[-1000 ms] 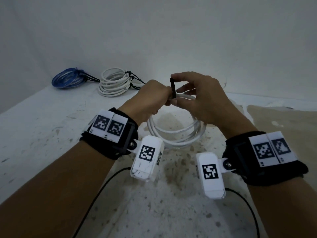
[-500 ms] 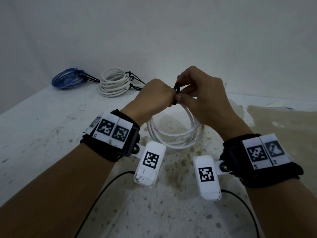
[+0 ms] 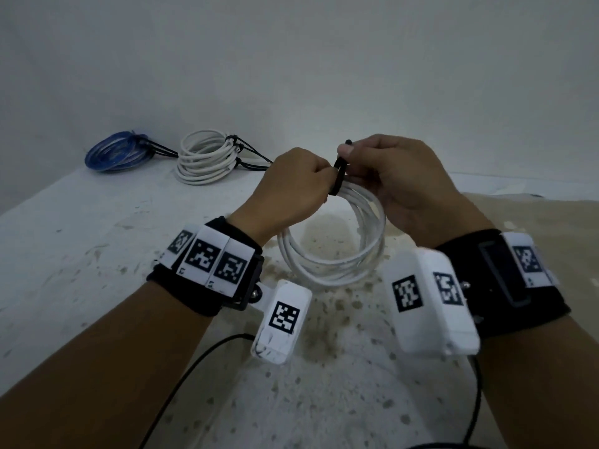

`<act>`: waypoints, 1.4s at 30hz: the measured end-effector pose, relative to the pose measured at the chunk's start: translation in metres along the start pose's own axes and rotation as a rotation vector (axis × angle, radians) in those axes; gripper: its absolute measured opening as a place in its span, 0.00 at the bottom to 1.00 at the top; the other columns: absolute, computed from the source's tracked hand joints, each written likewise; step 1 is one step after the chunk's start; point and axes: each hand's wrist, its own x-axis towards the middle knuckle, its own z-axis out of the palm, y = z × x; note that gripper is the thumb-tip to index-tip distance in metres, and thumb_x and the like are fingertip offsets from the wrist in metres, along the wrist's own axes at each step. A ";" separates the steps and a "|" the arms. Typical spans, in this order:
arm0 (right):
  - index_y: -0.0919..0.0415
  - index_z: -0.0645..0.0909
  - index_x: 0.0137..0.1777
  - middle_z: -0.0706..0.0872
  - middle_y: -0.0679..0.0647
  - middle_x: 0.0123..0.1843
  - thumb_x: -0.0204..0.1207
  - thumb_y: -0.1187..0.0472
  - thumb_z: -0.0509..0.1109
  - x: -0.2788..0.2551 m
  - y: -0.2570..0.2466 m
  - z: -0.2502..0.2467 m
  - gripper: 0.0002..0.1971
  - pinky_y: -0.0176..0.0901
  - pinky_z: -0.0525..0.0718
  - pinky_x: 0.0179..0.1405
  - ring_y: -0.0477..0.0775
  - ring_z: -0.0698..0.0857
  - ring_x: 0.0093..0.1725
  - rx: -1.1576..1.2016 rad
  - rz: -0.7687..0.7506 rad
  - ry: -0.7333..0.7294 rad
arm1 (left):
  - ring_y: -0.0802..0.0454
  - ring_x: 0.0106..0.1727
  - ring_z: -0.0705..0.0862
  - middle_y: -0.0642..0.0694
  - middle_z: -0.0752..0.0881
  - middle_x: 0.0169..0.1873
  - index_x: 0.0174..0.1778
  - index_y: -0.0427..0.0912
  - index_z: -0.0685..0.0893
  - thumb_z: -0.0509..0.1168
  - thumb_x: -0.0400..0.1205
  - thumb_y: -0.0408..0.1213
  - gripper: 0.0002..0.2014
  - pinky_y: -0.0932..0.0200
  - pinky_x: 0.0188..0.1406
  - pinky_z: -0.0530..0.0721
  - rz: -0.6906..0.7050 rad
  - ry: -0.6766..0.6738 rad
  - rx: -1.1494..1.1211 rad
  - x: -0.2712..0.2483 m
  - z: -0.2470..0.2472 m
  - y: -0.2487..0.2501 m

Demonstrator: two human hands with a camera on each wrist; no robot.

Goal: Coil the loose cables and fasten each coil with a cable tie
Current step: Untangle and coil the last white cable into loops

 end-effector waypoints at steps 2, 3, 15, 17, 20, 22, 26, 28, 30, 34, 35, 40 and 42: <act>0.66 0.81 0.34 0.86 0.58 0.38 0.74 0.67 0.77 0.000 -0.005 -0.004 0.09 0.63 0.90 0.56 0.55 0.82 0.42 0.037 0.047 -0.019 | 0.56 0.20 0.68 0.51 0.74 0.17 0.30 0.30 0.81 0.59 0.83 0.36 0.18 0.58 0.25 0.66 0.080 0.008 0.052 0.001 0.003 0.000; 0.64 0.80 0.33 0.86 0.58 0.39 0.76 0.67 0.75 -0.001 -0.007 -0.005 0.11 0.62 0.90 0.55 0.55 0.83 0.43 0.026 0.035 -0.021 | 0.56 0.21 0.68 0.49 0.75 0.19 0.30 0.31 0.81 0.59 0.84 0.37 0.19 0.56 0.26 0.66 0.116 0.010 0.075 0.001 0.004 0.000; 0.53 0.74 0.37 0.87 0.54 0.37 0.83 0.52 0.66 0.014 0.002 -0.010 0.14 0.50 0.87 0.49 0.56 0.88 0.42 -0.617 -0.253 0.355 | 0.56 0.21 0.69 0.48 0.76 0.18 0.29 0.30 0.80 0.59 0.88 0.39 0.23 0.62 0.25 0.66 0.275 -0.040 0.007 -0.004 0.017 0.004; 0.55 0.76 0.37 0.86 0.53 0.36 0.83 0.52 0.67 0.015 0.004 -0.011 0.13 0.47 0.85 0.46 0.55 0.87 0.40 -0.619 -0.246 0.368 | 0.55 0.22 0.69 0.39 0.78 0.22 0.30 0.30 0.79 0.58 0.88 0.39 0.22 0.57 0.27 0.67 0.311 -0.026 0.011 -0.006 0.018 0.005; 0.60 0.79 0.38 0.86 0.55 0.35 0.83 0.54 0.68 0.015 0.004 -0.015 0.13 0.42 0.82 0.36 0.53 0.85 0.35 -0.598 -0.150 0.322 | 0.53 0.23 0.69 0.38 0.77 0.22 0.30 0.30 0.78 0.57 0.86 0.39 0.21 0.55 0.27 0.68 0.366 0.003 0.005 -0.009 0.018 0.008; 0.63 0.80 0.40 0.85 0.55 0.33 0.84 0.56 0.68 0.013 0.002 -0.018 0.12 0.34 0.78 0.23 0.48 0.82 0.26 -0.498 -0.053 0.285 | 0.47 0.24 0.70 0.38 0.77 0.22 0.30 0.30 0.78 0.58 0.86 0.39 0.21 0.54 0.27 0.68 0.379 0.014 0.000 -0.009 0.018 0.008; 0.64 0.81 0.40 0.83 0.52 0.29 0.84 0.56 0.68 0.009 -0.001 -0.019 0.14 0.31 0.75 0.19 0.41 0.80 0.19 -0.394 -0.011 0.273 | 0.52 0.23 0.70 0.38 0.80 0.24 0.31 0.34 0.82 0.58 0.87 0.40 0.20 0.53 0.28 0.71 0.296 0.030 -0.002 -0.005 0.020 0.005; 0.67 0.86 0.42 0.86 0.53 0.27 0.83 0.52 0.70 0.006 -0.005 -0.017 0.17 0.36 0.82 0.26 0.46 0.84 0.24 -0.306 0.019 0.176 | 0.53 0.24 0.70 0.34 0.81 0.26 0.31 0.32 0.81 0.58 0.87 0.40 0.21 0.55 0.29 0.71 0.213 0.033 -0.032 -0.003 0.023 0.002; 0.70 0.89 0.44 0.89 0.58 0.31 0.79 0.51 0.75 0.001 -0.009 -0.016 0.18 0.44 0.90 0.37 0.54 0.89 0.31 -0.225 0.048 0.023 | 0.53 0.23 0.70 0.33 0.82 0.27 0.31 0.31 0.82 0.59 0.86 0.41 0.21 0.56 0.29 0.70 0.131 0.032 -0.090 -0.002 0.024 -0.002; 0.75 0.87 0.39 0.89 0.64 0.33 0.81 0.55 0.72 0.004 -0.010 -0.014 0.20 0.45 0.88 0.40 0.53 0.87 0.31 -0.480 -0.142 0.051 | 0.60 0.19 0.68 0.47 0.78 0.21 0.30 0.30 0.82 0.60 0.86 0.38 0.21 0.63 0.24 0.66 0.060 0.006 -0.202 -0.002 0.024 -0.002; 0.75 0.85 0.38 0.88 0.65 0.34 0.83 0.55 0.69 0.007 -0.009 -0.014 0.21 0.48 0.88 0.40 0.55 0.87 0.31 -0.546 -0.198 0.114 | 0.60 0.19 0.68 0.49 0.77 0.20 0.28 0.32 0.81 0.60 0.87 0.37 0.21 0.64 0.24 0.66 0.091 -0.003 -0.188 -0.003 0.023 0.000; 0.75 0.82 0.38 0.88 0.71 0.38 0.87 0.55 0.62 0.014 -0.005 -0.018 0.24 0.61 0.88 0.43 0.67 0.87 0.34 -0.681 -0.231 0.245 | 0.55 0.24 0.69 0.37 0.79 0.24 0.30 0.34 0.78 0.57 0.86 0.37 0.19 0.56 0.28 0.67 0.297 -0.034 -0.096 -0.008 0.022 0.010; 0.79 0.83 0.41 0.88 0.73 0.39 0.86 0.55 0.63 0.014 -0.004 -0.020 0.24 0.56 0.88 0.39 0.65 0.82 0.30 -0.668 -0.205 0.254 | 0.53 0.24 0.69 0.36 0.79 0.24 0.30 0.32 0.79 0.57 0.86 0.39 0.20 0.54 0.28 0.68 0.329 -0.019 -0.057 -0.009 0.022 0.012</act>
